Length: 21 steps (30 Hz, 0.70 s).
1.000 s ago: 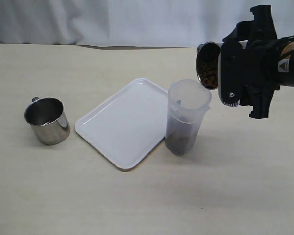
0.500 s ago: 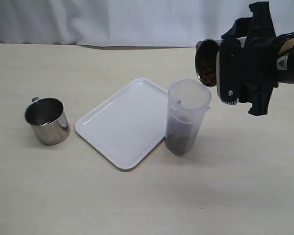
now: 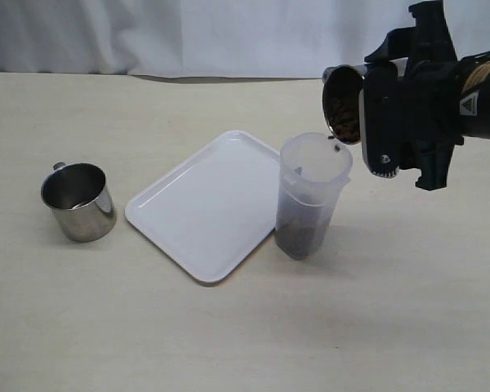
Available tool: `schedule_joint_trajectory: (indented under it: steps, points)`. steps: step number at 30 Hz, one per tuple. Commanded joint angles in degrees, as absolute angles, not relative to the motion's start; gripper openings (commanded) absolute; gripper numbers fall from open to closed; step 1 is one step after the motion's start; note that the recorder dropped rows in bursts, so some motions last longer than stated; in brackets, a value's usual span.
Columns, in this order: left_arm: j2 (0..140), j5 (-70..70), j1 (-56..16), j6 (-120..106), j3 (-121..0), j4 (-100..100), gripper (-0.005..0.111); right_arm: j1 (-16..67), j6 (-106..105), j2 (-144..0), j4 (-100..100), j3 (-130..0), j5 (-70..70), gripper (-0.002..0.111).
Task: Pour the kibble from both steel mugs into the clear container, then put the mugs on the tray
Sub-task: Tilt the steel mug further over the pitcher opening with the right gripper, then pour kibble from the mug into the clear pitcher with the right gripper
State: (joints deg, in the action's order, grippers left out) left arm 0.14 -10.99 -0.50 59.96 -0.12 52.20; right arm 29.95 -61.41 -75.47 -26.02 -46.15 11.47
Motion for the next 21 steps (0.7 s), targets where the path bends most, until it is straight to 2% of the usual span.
schedule_joint_trajectory:
  steps: [1,21]
  points:
    - [0.0,-10.7,-0.3,60.1,0.0,52.3,0.000,30.1,-63.0,-75.2,-26.6,-46.7,8.9,0.005]
    - [0.0,-10.9,-0.3,60.1,0.0,52.3,0.000,30.1,-65.4,-75.2,-26.6,-46.7,7.2,0.005]
